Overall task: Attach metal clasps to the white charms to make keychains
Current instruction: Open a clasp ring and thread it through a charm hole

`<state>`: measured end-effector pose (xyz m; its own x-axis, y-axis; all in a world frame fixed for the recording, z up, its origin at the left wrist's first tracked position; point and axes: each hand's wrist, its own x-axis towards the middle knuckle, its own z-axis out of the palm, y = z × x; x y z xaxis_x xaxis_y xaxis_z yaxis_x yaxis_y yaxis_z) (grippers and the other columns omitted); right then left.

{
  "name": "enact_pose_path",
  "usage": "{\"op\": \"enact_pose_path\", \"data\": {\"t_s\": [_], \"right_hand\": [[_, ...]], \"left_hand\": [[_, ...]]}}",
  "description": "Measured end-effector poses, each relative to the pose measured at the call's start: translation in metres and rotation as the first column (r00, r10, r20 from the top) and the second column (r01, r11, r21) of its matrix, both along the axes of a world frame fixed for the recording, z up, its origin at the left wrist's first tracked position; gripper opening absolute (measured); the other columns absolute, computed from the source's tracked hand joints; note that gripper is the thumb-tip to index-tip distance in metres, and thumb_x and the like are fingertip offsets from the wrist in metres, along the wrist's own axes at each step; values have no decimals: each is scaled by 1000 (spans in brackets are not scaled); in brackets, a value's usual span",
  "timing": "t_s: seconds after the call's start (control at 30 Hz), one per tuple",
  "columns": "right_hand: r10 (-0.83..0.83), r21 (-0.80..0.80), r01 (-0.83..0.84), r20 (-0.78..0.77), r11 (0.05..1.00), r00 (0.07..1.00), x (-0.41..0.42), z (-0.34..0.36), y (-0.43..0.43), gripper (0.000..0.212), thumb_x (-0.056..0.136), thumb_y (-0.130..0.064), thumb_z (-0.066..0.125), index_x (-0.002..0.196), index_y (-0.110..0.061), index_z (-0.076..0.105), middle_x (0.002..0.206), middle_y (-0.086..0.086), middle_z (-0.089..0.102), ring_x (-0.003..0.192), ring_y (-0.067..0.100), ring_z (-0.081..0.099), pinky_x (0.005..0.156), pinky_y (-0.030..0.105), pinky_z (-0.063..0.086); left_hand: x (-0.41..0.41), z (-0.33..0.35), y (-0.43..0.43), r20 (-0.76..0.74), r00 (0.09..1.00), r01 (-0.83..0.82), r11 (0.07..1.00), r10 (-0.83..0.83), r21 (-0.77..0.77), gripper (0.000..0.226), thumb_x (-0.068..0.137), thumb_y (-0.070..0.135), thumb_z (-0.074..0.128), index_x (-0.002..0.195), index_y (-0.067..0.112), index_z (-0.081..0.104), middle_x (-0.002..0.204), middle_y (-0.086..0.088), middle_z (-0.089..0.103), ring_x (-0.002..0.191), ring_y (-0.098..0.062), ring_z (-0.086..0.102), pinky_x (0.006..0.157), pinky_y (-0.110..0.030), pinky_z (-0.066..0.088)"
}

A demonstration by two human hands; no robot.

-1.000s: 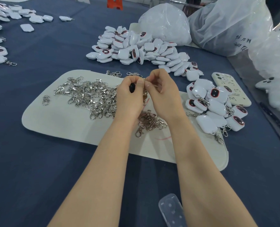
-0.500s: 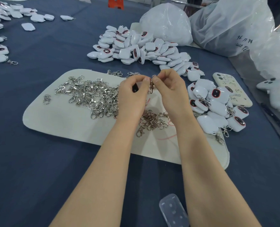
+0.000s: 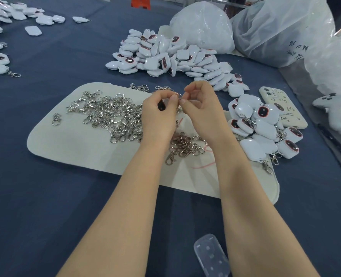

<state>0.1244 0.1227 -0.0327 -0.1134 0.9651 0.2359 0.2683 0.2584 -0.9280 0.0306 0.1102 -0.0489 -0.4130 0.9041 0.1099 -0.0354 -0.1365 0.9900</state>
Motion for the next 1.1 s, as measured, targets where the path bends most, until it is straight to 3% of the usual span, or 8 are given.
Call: {"op": "enact_pose_path", "data": {"t_s": [0.17,0.3,0.4,0.63,0.73,0.87,1.0,1.1], "right_hand": [[-78,39,79,-33,996,996,0,0,2,26,90,0,53,108,-19,51,86,-4,59,77,9,60,82,33,53],[-150,57,158,-123,986,981,1,-2,7,16,91,-2,55,99,-16,58,85,-4,61,71,6,62,80,32,56],[-166,25,173,-188,985,968,1,-3,9,13,90,-3,58,91,-16,60,83,-2,63,65,4,63,74,28,57],[-229,41,233,-96,972,969,-3,-3,8,18,89,-9,60,80,-24,58,81,-5,64,74,14,63,82,43,55],[-241,44,245,-72,969,968,-1,-2,8,15,90,-12,60,82,-25,59,87,-4,64,83,18,63,84,36,53],[-261,133,250,69,959,963,4,-2,8,10,92,-14,56,95,-22,63,105,-5,63,83,3,54,73,5,39],[-118,108,106,120,989,986,5,5,5,14,92,-12,55,97,-21,66,95,-12,66,89,2,59,82,13,45],[-19,96,-3,231,995,973,0,5,4,19,90,-7,56,101,-17,67,92,-11,66,91,5,62,86,18,48]], "left_hand": [[4,0,1,79,996,35,999,-32,-38,20,94,14,56,77,25,59,69,7,58,74,-10,61,75,-31,53],[6,0,0,137,987,89,993,-78,-73,12,96,16,54,86,18,59,76,5,60,58,8,59,56,-12,49],[6,2,0,150,982,130,987,-116,-93,13,97,16,52,86,18,59,80,2,62,66,3,62,58,-12,49],[6,3,-2,260,937,278,948,-232,-157,20,98,16,49,81,17,59,69,3,59,70,-5,64,58,-15,50],[6,4,-2,287,919,325,930,-269,-170,19,97,15,50,81,16,60,73,1,60,65,-4,64,70,-22,54],[5,6,-3,367,898,319,934,-243,-160,17,96,14,52,80,17,59,70,2,59,73,-9,66,72,-24,53],[2,8,-2,412,892,263,955,-185,-140,18,96,13,52,80,17,59,69,1,58,70,-9,66,72,-23,53],[2,7,-1,326,939,167,972,-106,-167,17,96,14,52,81,18,59,71,0,59,62,-8,60,61,-22,50]]}}
